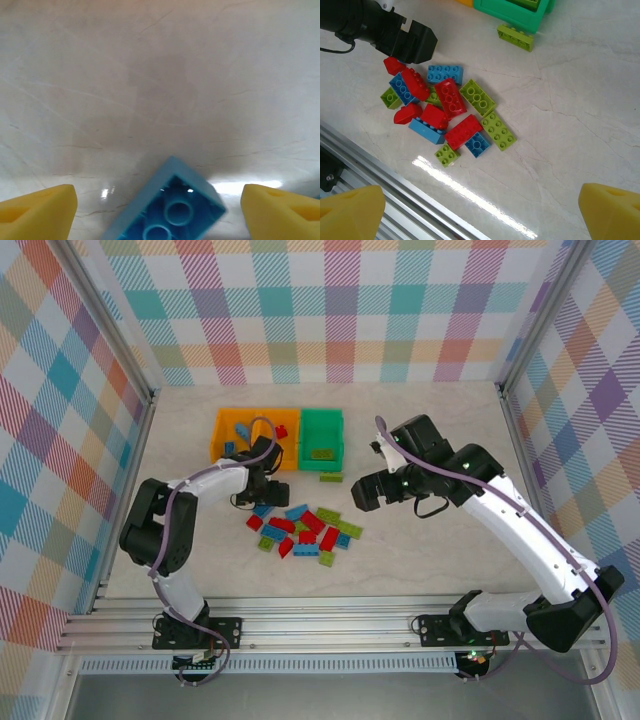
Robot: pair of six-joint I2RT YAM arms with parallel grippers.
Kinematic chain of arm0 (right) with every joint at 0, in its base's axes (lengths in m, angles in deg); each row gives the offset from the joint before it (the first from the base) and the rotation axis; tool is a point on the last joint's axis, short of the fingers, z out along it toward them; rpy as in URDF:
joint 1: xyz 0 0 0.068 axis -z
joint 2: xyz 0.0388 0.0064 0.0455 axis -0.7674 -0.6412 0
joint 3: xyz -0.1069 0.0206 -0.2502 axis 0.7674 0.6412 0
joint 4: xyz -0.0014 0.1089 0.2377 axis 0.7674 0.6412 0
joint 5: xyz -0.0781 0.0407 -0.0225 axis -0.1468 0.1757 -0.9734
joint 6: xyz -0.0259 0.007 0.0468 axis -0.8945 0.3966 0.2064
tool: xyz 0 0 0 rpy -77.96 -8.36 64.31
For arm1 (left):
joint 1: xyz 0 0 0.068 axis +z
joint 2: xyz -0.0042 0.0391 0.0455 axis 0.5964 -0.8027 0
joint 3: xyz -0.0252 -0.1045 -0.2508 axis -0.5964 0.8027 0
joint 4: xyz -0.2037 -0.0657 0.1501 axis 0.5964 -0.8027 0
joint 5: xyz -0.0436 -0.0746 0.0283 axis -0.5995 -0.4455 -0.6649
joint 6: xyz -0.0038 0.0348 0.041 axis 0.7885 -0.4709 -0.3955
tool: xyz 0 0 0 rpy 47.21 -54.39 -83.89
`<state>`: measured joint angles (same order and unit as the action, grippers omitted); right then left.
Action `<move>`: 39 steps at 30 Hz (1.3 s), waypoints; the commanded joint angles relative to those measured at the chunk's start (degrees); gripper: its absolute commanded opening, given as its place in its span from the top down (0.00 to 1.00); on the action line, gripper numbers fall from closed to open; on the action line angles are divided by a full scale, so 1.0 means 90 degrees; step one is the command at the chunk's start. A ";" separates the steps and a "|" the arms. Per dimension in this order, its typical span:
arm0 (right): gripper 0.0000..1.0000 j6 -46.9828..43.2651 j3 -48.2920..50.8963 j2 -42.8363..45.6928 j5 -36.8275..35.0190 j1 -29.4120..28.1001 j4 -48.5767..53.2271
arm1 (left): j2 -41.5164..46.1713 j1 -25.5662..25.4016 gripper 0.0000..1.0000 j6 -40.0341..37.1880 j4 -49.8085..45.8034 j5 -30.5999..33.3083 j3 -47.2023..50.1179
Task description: Sort the legos into containers by color
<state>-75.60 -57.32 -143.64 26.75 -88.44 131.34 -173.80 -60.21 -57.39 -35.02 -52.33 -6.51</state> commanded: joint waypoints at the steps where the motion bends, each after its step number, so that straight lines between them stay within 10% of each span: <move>1: 0.00 0.0120 -0.0206 -0.0007 0.0079 -0.0023 -0.0069 | -0.0267 -0.0010 0.20 -0.0027 -0.0272 0.0262 -0.0152; 9: 0.00 0.0273 -0.0168 0.0042 -0.0036 -0.0026 -0.0130 | -0.0205 0.0002 0.56 0.0119 -0.0155 0.0301 -0.0122; 18: 0.00 0.0391 -0.0087 -0.0144 0.1790 -0.0063 -0.0606 | 0.0969 0.0249 0.71 0.0500 0.0051 0.1121 -0.0845; 32: 0.00 0.0677 0.0272 0.0237 0.1383 -0.0065 -0.0840 | -0.1279 0.1711 0.67 0.0023 0.0185 0.1330 -0.3969; 39: 0.00 0.0743 0.0514 0.0403 0.1044 -0.0068 -0.0848 | -0.1332 0.1752 0.41 -0.0129 0.0182 0.0913 -0.4197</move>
<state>-69.70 -53.39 -140.95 37.63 -88.79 124.52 -188.68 -44.71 -57.48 -32.72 -42.08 -41.54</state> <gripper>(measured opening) 0.996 0.575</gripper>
